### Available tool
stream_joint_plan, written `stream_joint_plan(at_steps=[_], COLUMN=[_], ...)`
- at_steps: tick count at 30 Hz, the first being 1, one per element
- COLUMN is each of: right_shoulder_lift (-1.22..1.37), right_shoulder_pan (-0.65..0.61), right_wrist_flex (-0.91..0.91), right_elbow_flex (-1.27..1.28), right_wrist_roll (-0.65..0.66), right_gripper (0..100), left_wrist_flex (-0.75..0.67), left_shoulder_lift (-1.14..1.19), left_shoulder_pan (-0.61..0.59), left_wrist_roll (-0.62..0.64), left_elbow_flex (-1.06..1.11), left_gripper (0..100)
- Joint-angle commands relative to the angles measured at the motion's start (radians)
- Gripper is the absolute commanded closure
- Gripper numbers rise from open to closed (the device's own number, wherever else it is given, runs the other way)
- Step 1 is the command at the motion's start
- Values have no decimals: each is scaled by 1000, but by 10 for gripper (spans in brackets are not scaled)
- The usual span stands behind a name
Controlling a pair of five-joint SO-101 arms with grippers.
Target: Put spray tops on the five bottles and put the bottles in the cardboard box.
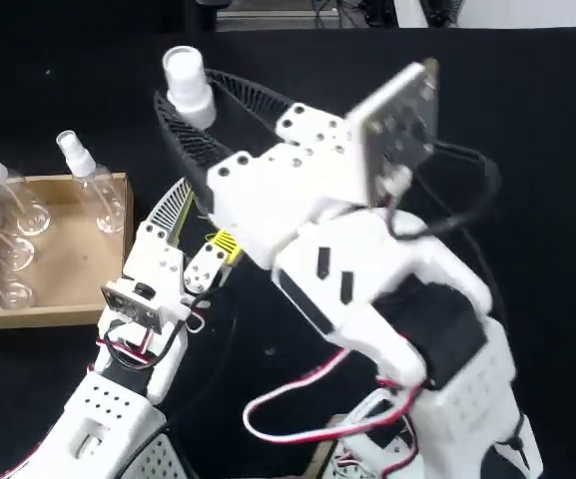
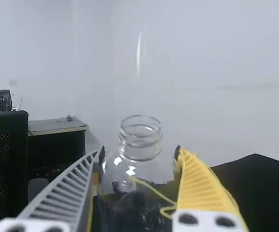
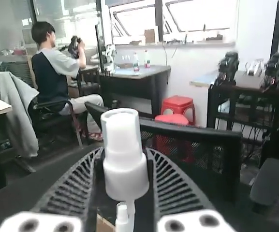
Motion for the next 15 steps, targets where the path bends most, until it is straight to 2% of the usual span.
stream_joint_plan(at_steps=[1,11,15], right_shoulder_lift=[-42,-44,-47], right_shoulder_pan=[-12,-14,-14], right_wrist_flex=[3,-28,-100], right_elbow_flex=[-1,39,117], right_wrist_roll=[55,58,58], right_gripper=[987,987,987], left_wrist_flex=[-25,-25,-25], left_shoulder_lift=[-5,-5,-5], left_shoulder_pan=[12,12,12], left_wrist_roll=[5,5,5], left_elbow_flex=[28,28,28], left_gripper=[970,970,970])
